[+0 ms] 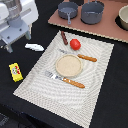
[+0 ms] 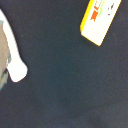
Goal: Interact with the objects in diverse but meaningful ways.
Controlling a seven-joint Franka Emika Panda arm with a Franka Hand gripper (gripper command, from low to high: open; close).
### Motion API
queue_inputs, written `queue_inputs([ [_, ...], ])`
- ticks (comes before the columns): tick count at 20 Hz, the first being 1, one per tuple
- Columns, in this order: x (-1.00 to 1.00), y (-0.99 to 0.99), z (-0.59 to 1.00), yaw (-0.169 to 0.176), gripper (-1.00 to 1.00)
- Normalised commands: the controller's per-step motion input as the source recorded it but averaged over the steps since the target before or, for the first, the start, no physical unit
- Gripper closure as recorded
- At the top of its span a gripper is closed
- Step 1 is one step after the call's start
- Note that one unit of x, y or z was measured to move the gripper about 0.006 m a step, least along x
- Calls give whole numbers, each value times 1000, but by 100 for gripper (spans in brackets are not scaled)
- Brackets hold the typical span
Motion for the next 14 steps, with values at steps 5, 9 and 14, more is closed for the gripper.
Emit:
queue_inputs([
  [5,3,-498,-329,-30,-100],
  [9,156,-259,-211,-71,-100],
  [14,143,-155,-193,-106,-100],
])
